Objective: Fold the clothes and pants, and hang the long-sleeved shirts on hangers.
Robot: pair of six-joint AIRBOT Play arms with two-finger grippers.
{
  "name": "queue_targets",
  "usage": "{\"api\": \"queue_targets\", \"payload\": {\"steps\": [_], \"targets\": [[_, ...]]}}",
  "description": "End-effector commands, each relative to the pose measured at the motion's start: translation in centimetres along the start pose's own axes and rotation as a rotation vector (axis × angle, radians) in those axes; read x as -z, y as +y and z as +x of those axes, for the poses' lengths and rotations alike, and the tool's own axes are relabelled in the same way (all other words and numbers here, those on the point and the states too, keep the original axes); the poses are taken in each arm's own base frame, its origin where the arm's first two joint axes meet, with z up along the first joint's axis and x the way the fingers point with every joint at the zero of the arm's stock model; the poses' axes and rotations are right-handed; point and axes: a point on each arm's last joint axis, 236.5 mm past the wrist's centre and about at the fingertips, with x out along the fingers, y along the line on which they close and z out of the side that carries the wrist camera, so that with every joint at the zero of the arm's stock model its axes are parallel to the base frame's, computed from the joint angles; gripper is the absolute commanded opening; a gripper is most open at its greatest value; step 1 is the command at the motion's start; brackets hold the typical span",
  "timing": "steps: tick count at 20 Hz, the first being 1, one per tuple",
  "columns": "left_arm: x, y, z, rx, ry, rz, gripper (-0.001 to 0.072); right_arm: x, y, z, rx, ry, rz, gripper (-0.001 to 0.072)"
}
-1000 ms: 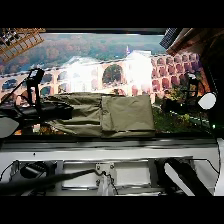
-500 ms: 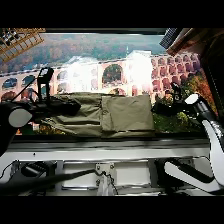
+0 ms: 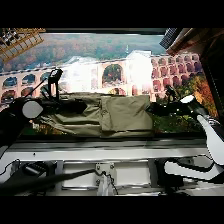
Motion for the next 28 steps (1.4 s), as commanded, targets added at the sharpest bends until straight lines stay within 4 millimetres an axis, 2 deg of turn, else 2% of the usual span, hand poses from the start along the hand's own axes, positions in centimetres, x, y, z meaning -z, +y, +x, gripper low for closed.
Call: {"api": "queue_targets", "payload": {"steps": [1,2,3,4,5,6,10,14,16,19,22,25,28], "targets": [[0.5,0.0,1.7,0.014,0.042,-0.043,0.043,1.5,2.7,1.1,-0.07,0.062,-0.033,0.0217],[0.8,0.3,2.6,0.008,0.067,-0.052,0.0405,2.1,3.3,1.3,-0.078,0.086,-0.045,0.0092],[1.3,0.5,3.3,0.004,0.092,-0.042,0.0281,2.5,3.7,1.4,-0.085,0.102,-0.052,0.0014],[2.1,0.3,4.3,0.005,0.124,-0.013,0.0142,2.6,3.9,1.2,-0.087,0.107,-0.032,0.0014],[2.9,0.0,5.3,0.008,0.157,0.025,0.0061,2.5,3.8,0.8,-0.087,0.104,-0.005,0.0017],[3.8,-0.5,6.2,0.012,0.184,0.06,0.0011,2.4,4.0,0.2,-0.09,0.097,0.023,0.0017],[7.3,-3.6,10.8,0.036,0.245,0.165,0.0011,1.8,4.2,-4.2,-0.047,0.051,0.147,0.0016],[10.9,-5.8,15.4,0.049,0.269,0.232,0.0011,1.6,3.4,-10.9,0.119,0.001,0.184,0.0016],[12.0,-7.6,17.4,0.09,0.25,0.176,0.0011,1.3,3.7,-14.3,0.197,-0.026,0.164,0.0016],[13.1,-10.6,19.4,0.153,0.215,0.152,0.001,0.7,5.5,-18.3,0.227,-0.05,0.153,0.0016],[13.7,-12.8,21.2,0.174,0.226,0.186,0.001,-0.5,7.4,-21.3,0.227,-0.111,0.163,0.0016],[13.7,-14.4,22.7,0.189,0.261,0.198,0.0009,-1.4,8.7,-23.4,0.223,-0.165,0.164,0.0016],[13.1,-15.9,22.3,0.216,0.268,0.209,0.0009,-2.1,9.5,-24.6,0.218,-0.21,0.164,0.0016]]}}
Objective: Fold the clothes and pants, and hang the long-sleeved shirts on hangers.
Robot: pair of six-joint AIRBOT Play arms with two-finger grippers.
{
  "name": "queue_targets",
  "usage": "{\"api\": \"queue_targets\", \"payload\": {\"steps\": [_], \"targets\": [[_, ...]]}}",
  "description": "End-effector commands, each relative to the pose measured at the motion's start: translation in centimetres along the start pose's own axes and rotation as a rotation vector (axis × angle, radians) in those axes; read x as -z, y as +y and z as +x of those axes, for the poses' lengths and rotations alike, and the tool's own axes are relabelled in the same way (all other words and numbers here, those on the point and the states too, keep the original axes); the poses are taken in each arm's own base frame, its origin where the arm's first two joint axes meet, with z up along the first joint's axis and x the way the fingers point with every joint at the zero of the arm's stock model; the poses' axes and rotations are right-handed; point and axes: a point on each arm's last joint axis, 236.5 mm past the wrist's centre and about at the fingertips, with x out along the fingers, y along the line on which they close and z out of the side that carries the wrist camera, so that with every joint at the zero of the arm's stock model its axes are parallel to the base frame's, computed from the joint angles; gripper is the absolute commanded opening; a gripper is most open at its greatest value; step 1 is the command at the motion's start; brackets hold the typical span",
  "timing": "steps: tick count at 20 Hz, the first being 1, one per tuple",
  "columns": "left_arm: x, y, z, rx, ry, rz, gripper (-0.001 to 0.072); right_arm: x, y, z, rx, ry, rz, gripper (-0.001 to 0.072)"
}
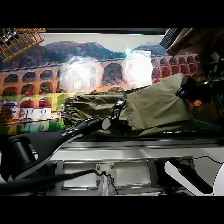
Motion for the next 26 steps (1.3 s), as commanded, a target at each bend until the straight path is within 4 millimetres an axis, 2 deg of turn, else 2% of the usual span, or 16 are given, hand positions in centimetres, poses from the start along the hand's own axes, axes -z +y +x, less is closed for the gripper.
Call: {"api": "queue_targets", "payload": {"steps": [1,2,4,6,8,11,14,16,18,20,22,26], "targets": [[-0.9,-1.7,-0.2,0.032,0.003,0.016,0.001,-0.7,0.5,-1.7,0.002,-0.039,0.018,0.0016],[-1.2,-2.0,-1.2,0.037,0.004,0.026,0.001,-0.7,0.5,-1.7,0.003,-0.039,0.018,0.0016],[-2.0,-1.7,-4.4,0.026,0.018,0.127,0.001,-0.9,0.6,-1.7,0.001,-0.047,0.018,0.0016],[-3.1,0.2,-9.0,-0.035,0.032,0.209,0.001,-1.3,0.7,-1.5,-0.007,-0.061,0.056,0.0016],[-4.8,1.9,-14.6,-0.067,-0.002,0.204,0.001,-1.7,1.6,-1.2,-0.023,-0.074,0.089,0.0016],[-7.7,2.8,-23.8,-0.076,-0.16,0.153,0.001,-1.9,5.4,-0.4,-0.078,-0.106,0.101,0.0016],[-7.6,3.2,-31.6,-0.097,-0.276,0.133,0.001,-0.5,10.8,1.4,-0.143,-0.099,0.086,0.0016],[-7.5,2.9,-35.4,-0.097,-0.367,0.075,0.001,1.0,13.6,3.3,-0.137,-0.083,0.062,0.0016],[-7.5,1.9,-37.9,-0.088,-0.446,0.078,0.001,2.6,16.4,5.3,-0.137,-0.067,0.052,0.0016],[-6.6,1.0,-39.4,-0.077,-0.471,0.079,0.001,4.4,19.4,7.4,-0.154,-0.051,0.049,0.0016],[-5.1,0.5,-40.0,-0.077,-0.449,0.093,0.001,6.3,22.0,9.6,-0.173,-0.027,0.049,0.0016],[-2.8,1.0,-40.8,-0.117,-0.413,0.069,0.001,9.9,26.9,14.0,-0.235,0.013,0.033,0.0016]]}}
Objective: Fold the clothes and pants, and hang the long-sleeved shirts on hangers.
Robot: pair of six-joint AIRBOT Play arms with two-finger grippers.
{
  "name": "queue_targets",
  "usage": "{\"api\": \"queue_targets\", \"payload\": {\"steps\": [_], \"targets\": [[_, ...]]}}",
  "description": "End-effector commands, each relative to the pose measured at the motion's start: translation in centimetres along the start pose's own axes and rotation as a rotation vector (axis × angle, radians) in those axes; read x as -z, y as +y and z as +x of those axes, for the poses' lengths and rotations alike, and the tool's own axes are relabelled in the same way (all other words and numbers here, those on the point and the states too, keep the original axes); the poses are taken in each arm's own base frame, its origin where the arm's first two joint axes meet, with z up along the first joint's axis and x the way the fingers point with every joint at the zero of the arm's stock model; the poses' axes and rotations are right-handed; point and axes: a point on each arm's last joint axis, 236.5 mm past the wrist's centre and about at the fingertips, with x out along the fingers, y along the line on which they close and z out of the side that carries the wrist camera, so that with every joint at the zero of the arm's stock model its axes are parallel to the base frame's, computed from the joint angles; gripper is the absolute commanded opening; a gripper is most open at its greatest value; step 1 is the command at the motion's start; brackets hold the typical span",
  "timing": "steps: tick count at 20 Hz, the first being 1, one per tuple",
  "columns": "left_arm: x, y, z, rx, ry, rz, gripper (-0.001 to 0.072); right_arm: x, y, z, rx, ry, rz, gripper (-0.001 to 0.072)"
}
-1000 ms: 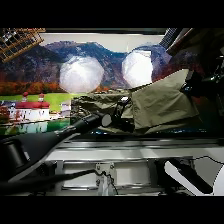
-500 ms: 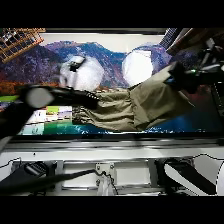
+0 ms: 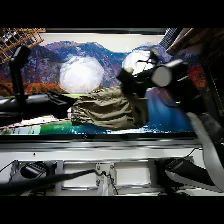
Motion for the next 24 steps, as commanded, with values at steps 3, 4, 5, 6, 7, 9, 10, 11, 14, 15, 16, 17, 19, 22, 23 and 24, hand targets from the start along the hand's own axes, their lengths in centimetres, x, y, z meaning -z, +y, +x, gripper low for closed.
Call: {"api": "queue_targets", "payload": {"steps": [3,4,5,6,7,9,10,11,14,15,16,17,19,22,23,24], "targets": [[2.7,2.4,-3.6,-0.146,0.038,-0.03,0.0009,3.4,7.5,6.0,-0.194,-0.021,0.05,0.0016],[3.4,3.7,-4.5,-0.209,0.05,-0.034,0.0009,3.8,8.2,6.8,-0.218,-0.015,0.066,0.0016],[4.1,5.0,-5.4,-0.273,0.064,-0.04,0.001,4.4,8.5,7.9,-0.223,-0.003,0.087,0.0016],[4.9,6.4,-6.4,-0.34,0.081,-0.049,0.001,4.9,8.5,9.0,-0.217,0.011,0.102,0.0017],[5.5,7.4,-7.2,-0.393,0.095,-0.058,0.0009,5.7,8.2,10.1,-0.202,0.03,0.108,0.0017],[6.0,8.5,-8.5,-0.455,0.094,-0.062,0.001,7.0,8.1,12.2,-0.189,0.061,0.116,0.0017],[5.9,8.8,-8.8,-0.469,0.079,-0.07,0.0009,7.5,8.3,13.0,-0.198,0.065,0.117,0.0017],[5.9,8.9,-8.9,-0.473,0.077,-0.073,0.001,7.8,8.8,13.7,-0.216,0.063,0.118,0.0017],[6.9,9.5,-8.1,-0.483,0.115,-0.08,0.001,8.5,10.1,15.3,-0.272,0.05,0.118,0.0098],[7.5,9.9,-7.6,-0.487,0.134,-0.083,0.001,8.9,10.6,15.6,-0.288,0.046,0.101,0.0312],[8.1,10.2,-7.0,-0.491,0.151,-0.087,0.001,9.3,10.9,15.6,-0.3,0.04,0.054,0.055],[8.4,10.6,-6.4,-0.493,0.156,-0.087,0.0009,10.0,10.8,15.5,-0.292,0.053,-0.01,0.0642],[8.3,11.5,-5.0,-0.5,0.13,-0.098,0.0009,12.4,8.1,15.3,-0.189,0.155,-0.151,0.0639],[7.9,12.6,-2.7,-0.493,0.077,-0.096,0.0009,10.4,0.0,13.5,0.121,0.195,-0.382,0.0635],[7.9,12.9,-1.9,-0.488,0.063,-0.092,0.001,8.1,-3.1,12.2,0.247,0.171,-0.473,0.0635],[8.0,13.2,-1.2,-0.485,0.056,-0.089,0.001,5.4,-6.0,10.6,0.369,0.148,-0.562,0.0635]]}}
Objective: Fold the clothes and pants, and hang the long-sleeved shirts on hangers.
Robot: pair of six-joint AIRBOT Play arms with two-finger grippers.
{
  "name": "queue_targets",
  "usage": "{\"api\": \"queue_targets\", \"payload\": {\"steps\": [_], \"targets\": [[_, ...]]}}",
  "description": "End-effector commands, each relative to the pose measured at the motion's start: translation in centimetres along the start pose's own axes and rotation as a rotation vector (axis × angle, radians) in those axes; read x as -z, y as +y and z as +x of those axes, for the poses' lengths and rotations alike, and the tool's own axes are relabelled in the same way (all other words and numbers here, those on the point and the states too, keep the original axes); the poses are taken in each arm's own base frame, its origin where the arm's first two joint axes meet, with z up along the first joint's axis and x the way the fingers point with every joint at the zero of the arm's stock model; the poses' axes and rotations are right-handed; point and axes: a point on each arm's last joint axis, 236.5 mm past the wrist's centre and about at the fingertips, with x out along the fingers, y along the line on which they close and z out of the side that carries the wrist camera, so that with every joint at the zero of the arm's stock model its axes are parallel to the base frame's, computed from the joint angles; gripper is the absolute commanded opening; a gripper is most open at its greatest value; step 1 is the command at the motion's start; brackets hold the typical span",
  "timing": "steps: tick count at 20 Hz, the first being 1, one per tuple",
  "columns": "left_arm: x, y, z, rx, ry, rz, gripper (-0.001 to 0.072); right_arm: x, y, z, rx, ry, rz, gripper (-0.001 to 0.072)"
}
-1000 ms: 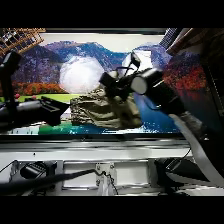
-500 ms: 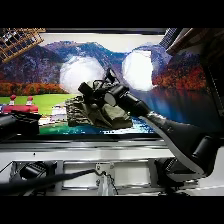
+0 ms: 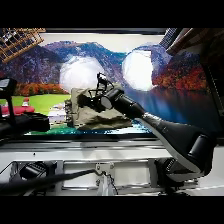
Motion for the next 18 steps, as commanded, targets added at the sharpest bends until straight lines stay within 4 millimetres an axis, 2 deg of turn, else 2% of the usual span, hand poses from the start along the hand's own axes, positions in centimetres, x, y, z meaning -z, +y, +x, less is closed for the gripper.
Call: {"api": "queue_targets", "payload": {"steps": [1,2,3,4,6,8,9,10,11,12,15,16,18], "targets": [[-0.7,-0.2,3.0,0.011,-0.056,-0.003,0.001,-2.5,-12.2,-5.3,0.451,0.058,-0.296,0.0633],[-0.5,-0.2,3.9,0.01,-0.051,-0.002,0.001,-3.9,-14.8,-6.9,0.524,0.059,-0.323,0.0601],[-0.2,-0.1,4.7,0.008,-0.042,-0.001,0.001,-5.1,-16.7,-8.1,0.538,0.064,-0.296,0.0461],[0.0,-0.1,5.4,0.005,-0.032,0.0,0.001,-5.8,-17.6,-8.7,0.5,0.065,-0.217,0.0334],[-0.4,0.3,6.5,-0.013,-0.05,0.003,0.001,-7.8,-18.6,-9.0,0.361,0.052,-0.054,0.0356],[-1.9,0.7,7.2,-0.034,-0.102,0.012,0.0011,-9.1,-19.4,-9.3,0.215,0.075,-0.013,0.0356],[-2.7,0.6,7.5,-0.033,-0.129,0.021,0.0026,-9.3,-20.0,-9.5,0.149,0.099,0.014,0.0356],[-3.5,0.5,7.9,-0.034,-0.156,0.033,0.0097,-9.4,-20.6,-9.6,0.095,0.112,0.049,0.0358],[-4.1,0.3,8.4,-0.029,-0.172,0.038,0.0195,-9.5,-21.6,-9.6,0.059,0.12,0.073,0.0377],[-4.5,0.0,8.9,-0.024,-0.18,0.041,0.0231,-9.3,-22.7,-9.3,0.046,0.125,0.076,0.0441],[-4.2,0.0,10.3,-0.03,-0.151,0.044,0.023,-7.8,-25.5,-7.1,0.057,0.138,0.074,0.045],[-4.2,0.0,10.5,-0.032,-0.144,0.045,0.0231,-7.3,-25.7,-6.1,0.044,0.133,0.086,0.045],[-4.0,0.0,10.8,-0.034,-0.136,0.045,0.023,-6.6,-23.9,-4.1,-0.079,0.131,0.127,0.045]]}}
